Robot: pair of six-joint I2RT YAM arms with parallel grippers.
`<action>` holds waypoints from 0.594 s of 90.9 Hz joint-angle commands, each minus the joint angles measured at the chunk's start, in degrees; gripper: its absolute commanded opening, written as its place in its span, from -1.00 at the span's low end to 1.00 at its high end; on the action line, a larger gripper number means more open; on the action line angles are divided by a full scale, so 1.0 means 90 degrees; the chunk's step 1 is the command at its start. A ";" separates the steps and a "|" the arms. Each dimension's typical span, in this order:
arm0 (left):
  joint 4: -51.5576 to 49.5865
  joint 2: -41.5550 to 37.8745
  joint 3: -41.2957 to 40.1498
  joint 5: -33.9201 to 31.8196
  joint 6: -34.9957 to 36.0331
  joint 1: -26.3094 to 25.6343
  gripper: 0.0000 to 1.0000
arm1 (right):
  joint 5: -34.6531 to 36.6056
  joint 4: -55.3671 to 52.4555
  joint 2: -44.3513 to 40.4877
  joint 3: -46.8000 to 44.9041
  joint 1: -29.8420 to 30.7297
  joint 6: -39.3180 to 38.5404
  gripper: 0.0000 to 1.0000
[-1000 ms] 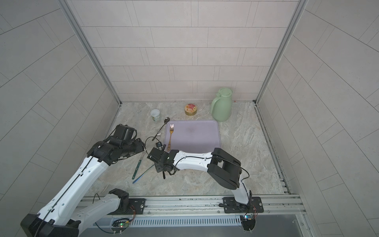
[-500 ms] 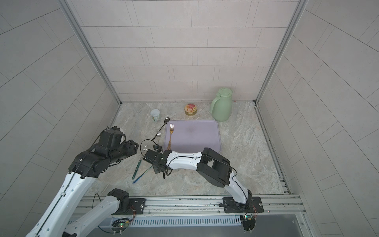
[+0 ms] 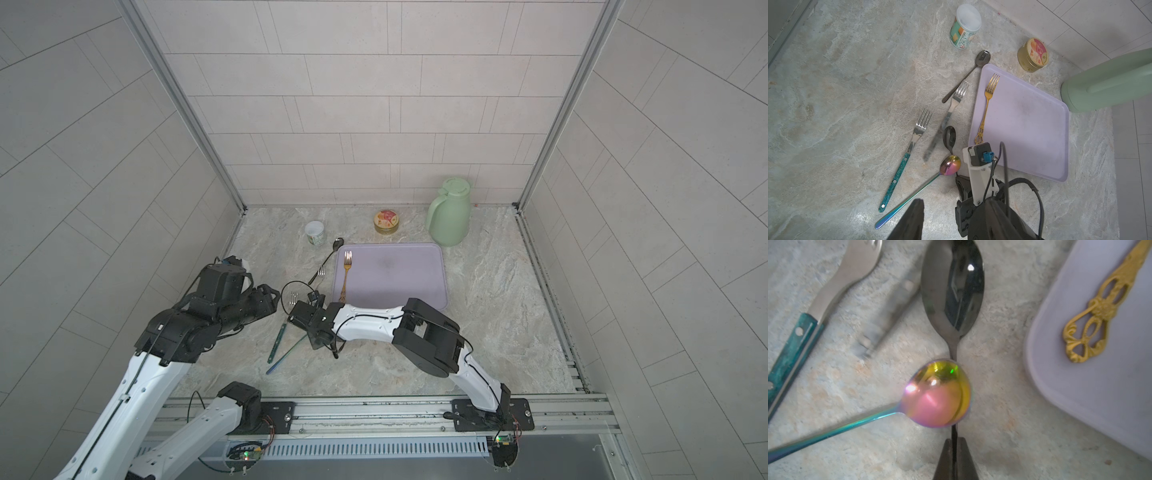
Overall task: Set the spoon and fork side by side
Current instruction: Pick up the spoon from the center of the board.
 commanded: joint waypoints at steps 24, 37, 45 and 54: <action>-0.0255 -0.0005 0.0246 0.0203 0.0133 0.0044 0.00 | 0.0393 -0.0495 -0.0547 0.0213 -0.0061 -0.0341 -1.00; -0.0261 0.0003 0.0276 0.0192 0.0150 0.0041 0.00 | 0.0717 -0.0915 -0.0834 0.0413 -0.0317 -0.0468 -1.00; -0.0232 0.0038 0.0224 0.0159 0.0153 0.0036 0.00 | 0.0707 -0.0973 -0.0986 0.0402 -0.0613 -0.0495 -1.00; -0.0196 0.0117 0.0150 0.0158 0.0155 0.0035 0.00 | 0.0732 -0.1050 -0.1060 0.0447 -0.0952 -0.0548 -1.00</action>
